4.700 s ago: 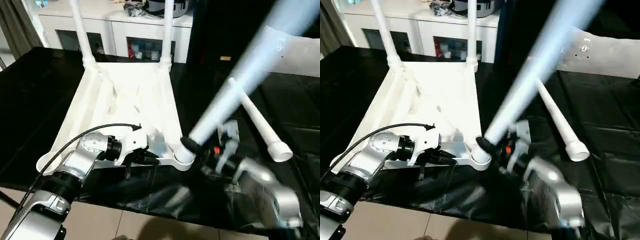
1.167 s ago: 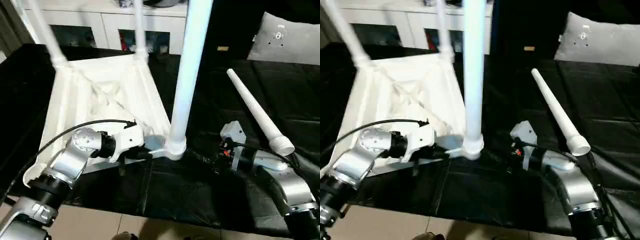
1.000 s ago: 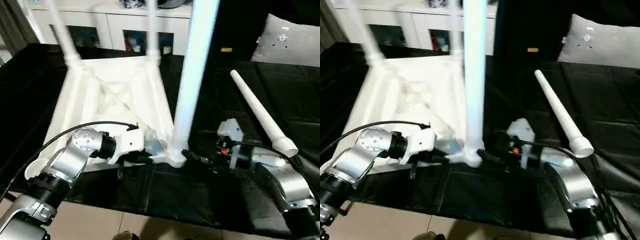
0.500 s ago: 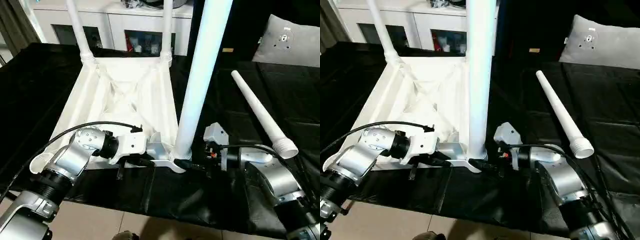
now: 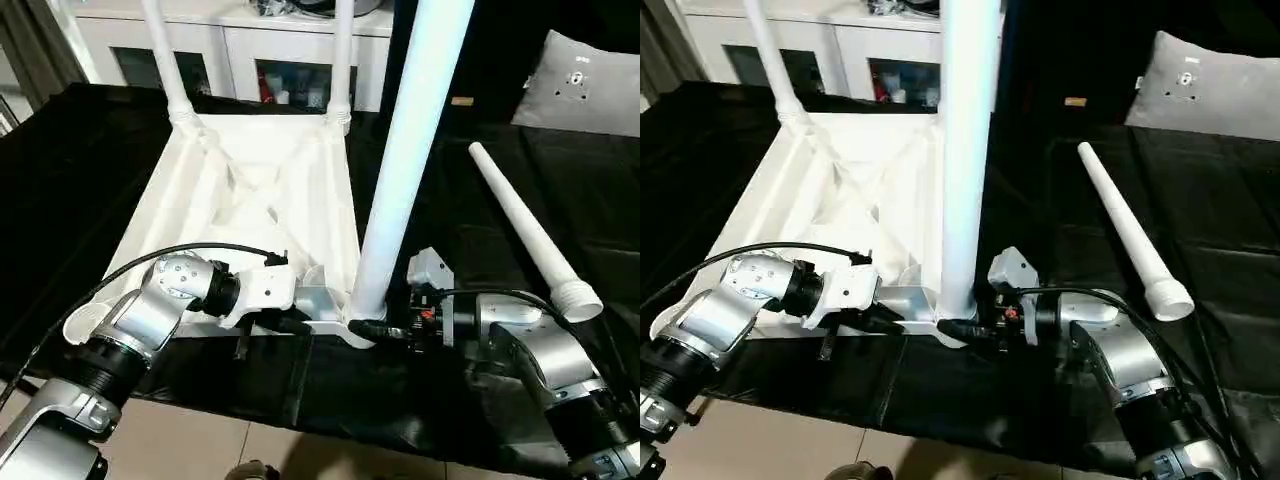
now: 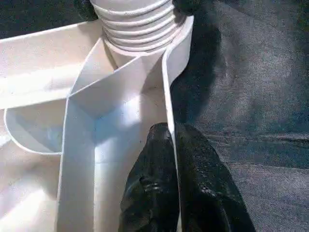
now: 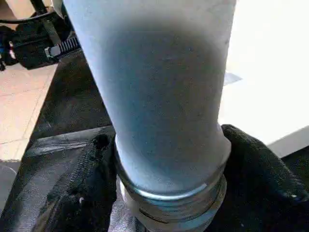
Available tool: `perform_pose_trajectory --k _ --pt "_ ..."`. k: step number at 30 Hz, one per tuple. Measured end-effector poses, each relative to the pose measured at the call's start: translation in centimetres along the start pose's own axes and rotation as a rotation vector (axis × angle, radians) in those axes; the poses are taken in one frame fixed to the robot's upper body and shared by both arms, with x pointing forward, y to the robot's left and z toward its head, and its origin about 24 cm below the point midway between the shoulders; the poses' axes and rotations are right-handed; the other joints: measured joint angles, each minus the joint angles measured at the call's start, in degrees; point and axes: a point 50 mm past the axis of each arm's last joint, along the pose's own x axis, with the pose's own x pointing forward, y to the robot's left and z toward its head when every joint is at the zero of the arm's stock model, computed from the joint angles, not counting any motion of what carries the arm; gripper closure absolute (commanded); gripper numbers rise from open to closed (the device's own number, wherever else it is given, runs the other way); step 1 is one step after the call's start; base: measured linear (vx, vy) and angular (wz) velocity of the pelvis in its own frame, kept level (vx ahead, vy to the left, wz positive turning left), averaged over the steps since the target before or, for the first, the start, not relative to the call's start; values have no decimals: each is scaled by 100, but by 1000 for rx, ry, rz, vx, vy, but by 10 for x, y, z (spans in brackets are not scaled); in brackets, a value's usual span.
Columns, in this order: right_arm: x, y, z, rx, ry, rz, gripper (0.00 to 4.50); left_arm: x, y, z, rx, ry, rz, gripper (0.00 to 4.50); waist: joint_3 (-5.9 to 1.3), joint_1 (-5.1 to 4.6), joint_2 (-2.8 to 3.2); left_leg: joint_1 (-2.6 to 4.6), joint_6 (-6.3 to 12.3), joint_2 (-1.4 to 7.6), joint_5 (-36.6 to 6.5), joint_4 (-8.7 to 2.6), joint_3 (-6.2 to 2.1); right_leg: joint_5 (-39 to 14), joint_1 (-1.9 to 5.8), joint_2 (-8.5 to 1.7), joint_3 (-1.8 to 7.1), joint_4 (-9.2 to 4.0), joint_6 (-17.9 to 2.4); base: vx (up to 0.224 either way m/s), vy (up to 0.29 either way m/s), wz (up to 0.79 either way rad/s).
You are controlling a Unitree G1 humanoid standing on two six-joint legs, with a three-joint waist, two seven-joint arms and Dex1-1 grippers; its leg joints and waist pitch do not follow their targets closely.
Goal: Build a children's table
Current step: Rotate leg to tighten
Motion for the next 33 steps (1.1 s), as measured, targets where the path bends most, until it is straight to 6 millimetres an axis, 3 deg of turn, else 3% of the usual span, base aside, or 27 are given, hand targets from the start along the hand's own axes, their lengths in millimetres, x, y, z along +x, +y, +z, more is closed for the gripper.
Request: perform_pose_trajectory --k 7,13,17,20,28,29,33 --pt "0 2 0 18 0 8 172 0 -1 0 -14 -6 -5 450 0 6 1 0 0 0 0 2 0 0 0 0 0 1 0 0 0 0" --pt "8 11 -6 79 -61 -105 173 4 -3 0 -100 -13 70 450 -8 -28 19 13 -2 1 0 2 0 5 5 0 1 4 -8 0 0 0" --pt "22 8 -9 162 -143 -372 173 15 0 2 -218 -12 231 450 -8 -217 22 37 -6 -2 3 3 2 -3 13 0 8 2 7 0 0 0" --pt "22 3 -10 205 -171 -515 173 31 1 12 -272 -32 292 450 -9 -338 19 38 -6 -4 3 3 3 -6 12 0 11 -19 13 0 0 0" --pt "29 -11 -6 281 -211 -815 173 65 8 36 -374 -47 452 450 -11 -392 19 27 -5 -5 3 5 3 13 5 0 12 -20 16 0 0 0" --pt "29 -12 -5 278 -214 -831 138 66 9 37 -364 -41 460 450 -12 -401 20 16 -5 -5 3 5 3 20 -4 0 12 -20 13 0 0 0" --pt "29 -13 -5 269 -224 -848 97 67 11 39 -337 -36 459 450 -17 -403 27 10 -4 -4 2 4 1 35 -5 1 8 -21 -3 0 0 0"
